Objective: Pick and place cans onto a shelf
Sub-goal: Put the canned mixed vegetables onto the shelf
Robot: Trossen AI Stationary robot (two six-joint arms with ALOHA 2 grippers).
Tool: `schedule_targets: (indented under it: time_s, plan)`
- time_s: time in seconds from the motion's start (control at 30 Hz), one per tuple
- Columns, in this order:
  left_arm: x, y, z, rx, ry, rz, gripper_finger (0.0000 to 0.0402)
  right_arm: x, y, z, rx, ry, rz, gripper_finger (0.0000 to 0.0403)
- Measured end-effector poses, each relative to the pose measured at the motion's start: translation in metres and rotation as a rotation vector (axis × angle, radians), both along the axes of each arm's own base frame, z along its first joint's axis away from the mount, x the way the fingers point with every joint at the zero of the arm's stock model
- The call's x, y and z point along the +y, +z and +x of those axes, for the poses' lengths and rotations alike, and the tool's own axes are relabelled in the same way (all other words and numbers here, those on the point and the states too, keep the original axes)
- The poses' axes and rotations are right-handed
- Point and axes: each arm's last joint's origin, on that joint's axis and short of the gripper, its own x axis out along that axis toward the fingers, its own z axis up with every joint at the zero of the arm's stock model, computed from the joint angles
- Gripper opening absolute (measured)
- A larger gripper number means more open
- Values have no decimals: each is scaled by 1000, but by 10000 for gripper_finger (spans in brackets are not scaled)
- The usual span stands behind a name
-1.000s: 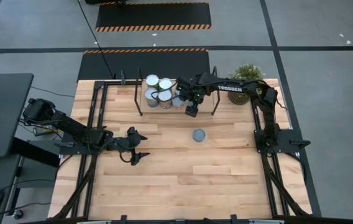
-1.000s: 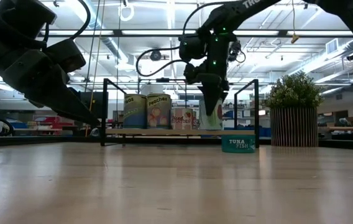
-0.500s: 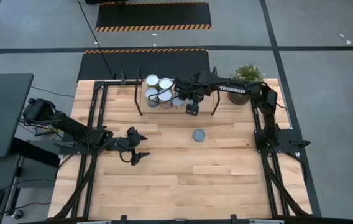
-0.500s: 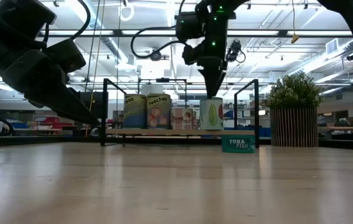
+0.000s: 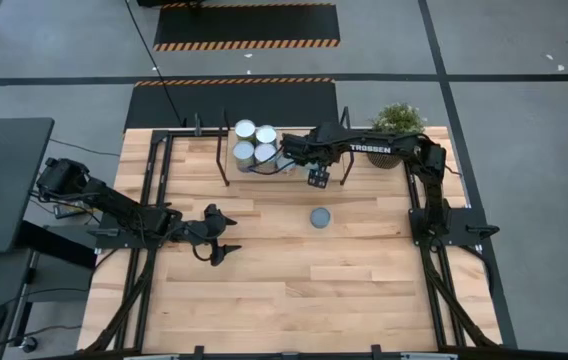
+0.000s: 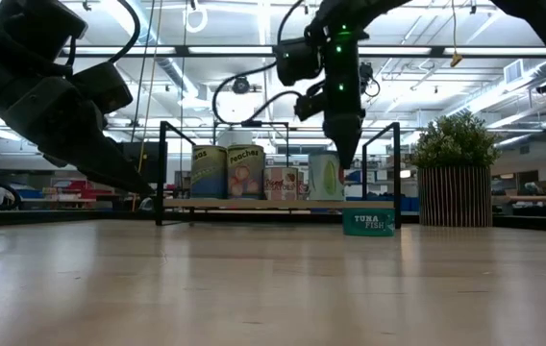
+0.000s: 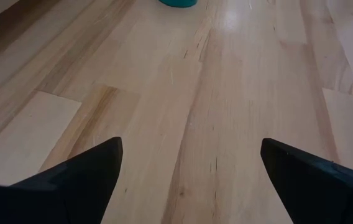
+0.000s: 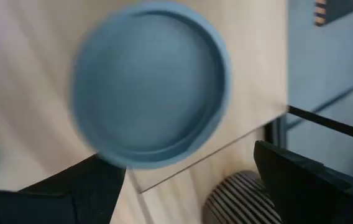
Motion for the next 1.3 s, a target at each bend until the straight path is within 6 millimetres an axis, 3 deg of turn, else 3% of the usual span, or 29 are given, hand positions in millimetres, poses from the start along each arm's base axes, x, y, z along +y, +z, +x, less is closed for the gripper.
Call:
schedule_targets:
  time_s: [0.3, 0.5, 0.63, 0.8, 0.97, 1.3]
  plan:
    - [0, 0, 0, 0, 0, 0, 389, -22, -7, 1, -26, 9, -130, 357]
    - [0, 0, 0, 1, 0, 0, 389, -21, -8, -5, 39, 17, -111, 357]
    - [0, 0, 0, 1, 0, 0, 389, -11, -9, -6, 58, 2, -72, 357]
    - [0, 0, 0, 2, 0, 1, 389, 16, -9, -1, 60, 19, -18, 357]
    - [0, 0, 0, 2, 0, 1, 389, 39, -4, 1, 78, 69, -69, 357]
    - [0, 0, 0, 2, 0, 0, 389, 45, 28, -6, -24, 109, -187, 357]
